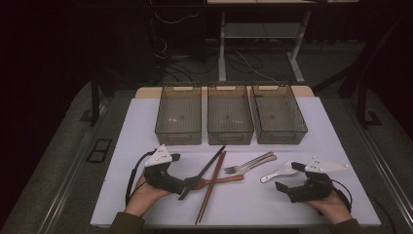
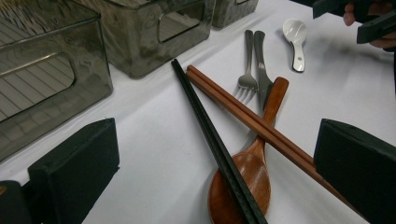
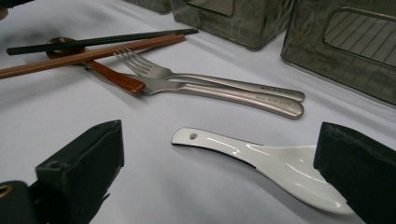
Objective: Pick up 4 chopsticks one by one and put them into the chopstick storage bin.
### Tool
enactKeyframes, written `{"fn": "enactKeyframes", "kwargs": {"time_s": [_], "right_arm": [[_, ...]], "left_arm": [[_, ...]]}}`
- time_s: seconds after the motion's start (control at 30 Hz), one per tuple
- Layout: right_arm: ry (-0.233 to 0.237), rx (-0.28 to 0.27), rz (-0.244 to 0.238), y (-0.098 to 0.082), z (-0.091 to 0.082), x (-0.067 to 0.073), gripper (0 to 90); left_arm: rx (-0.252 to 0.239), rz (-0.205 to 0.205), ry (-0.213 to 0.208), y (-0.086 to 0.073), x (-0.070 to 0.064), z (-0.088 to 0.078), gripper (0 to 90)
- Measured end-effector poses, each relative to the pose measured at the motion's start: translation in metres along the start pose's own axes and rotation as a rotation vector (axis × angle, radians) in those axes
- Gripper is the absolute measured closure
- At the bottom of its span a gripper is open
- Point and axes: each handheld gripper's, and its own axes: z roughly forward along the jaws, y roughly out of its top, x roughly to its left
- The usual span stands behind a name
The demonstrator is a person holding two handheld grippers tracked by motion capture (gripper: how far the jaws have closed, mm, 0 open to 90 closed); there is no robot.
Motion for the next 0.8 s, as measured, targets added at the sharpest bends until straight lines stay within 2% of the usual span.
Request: {"fn": "enactKeyframes", "kwargs": {"time_s": [0.2,0.4,0.47,0.5,0.63,0.8], "right_arm": [[0.005,-0.005,0.001,0.000,0.000,0.000,1.4],[-0.004,-0.012,0.001,0.001,-0.002,0.001,1.4],[-0.009,-0.013,0.006,0.001,-0.002,0.000,1.4],[-0.009,-0.013,0.006,0.001,-0.002,0.000,1.4],[-0.013,-0.015,0.008,0.000,-0.003,-0.002,1.4],[-0.009,-0.010,0.010,0.000,-0.003,-0.001,1.4]], "left_arm": [[-0.002,-0.004,0.016,0.002,-0.001,-0.001,0.0],[-0.004,0.000,0.018,0.003,-0.002,-0.001,4.7],[-0.005,-0.005,0.019,0.004,-0.003,0.000,10.9],[-0.010,-0.003,0.020,0.005,-0.003,0.001,10.9],[0.005,-0.009,0.017,0.007,-0.005,0.005,22.0],[0.019,-0.007,-0.028,0.009,-0.011,0.010,36.4]]}}
